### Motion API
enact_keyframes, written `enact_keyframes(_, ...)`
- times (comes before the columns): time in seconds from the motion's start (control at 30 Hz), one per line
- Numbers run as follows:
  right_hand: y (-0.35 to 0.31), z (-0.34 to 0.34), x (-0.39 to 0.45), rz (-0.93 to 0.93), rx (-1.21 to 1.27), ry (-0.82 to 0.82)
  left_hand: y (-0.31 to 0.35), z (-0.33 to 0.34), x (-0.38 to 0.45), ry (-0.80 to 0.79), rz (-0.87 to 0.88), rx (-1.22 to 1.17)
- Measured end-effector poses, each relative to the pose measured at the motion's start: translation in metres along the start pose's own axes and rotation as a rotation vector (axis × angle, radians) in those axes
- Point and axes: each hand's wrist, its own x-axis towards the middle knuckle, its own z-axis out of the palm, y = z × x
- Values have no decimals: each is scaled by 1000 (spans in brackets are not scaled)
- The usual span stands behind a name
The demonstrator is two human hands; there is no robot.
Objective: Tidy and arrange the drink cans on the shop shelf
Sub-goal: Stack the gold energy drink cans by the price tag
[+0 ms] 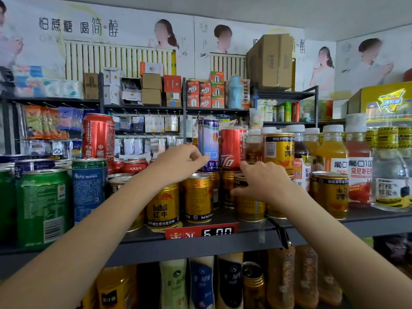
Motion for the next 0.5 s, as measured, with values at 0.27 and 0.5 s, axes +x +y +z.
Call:
enact_keyframes(0.27, 10, -2, -4, 100, 771, 368, 8, -5, -10, 88, -57, -387)
enact_keyframes(0.5, 1, -14, -11, 17, 1566, 448, 24, -12, -3, -219, -213, -1125)
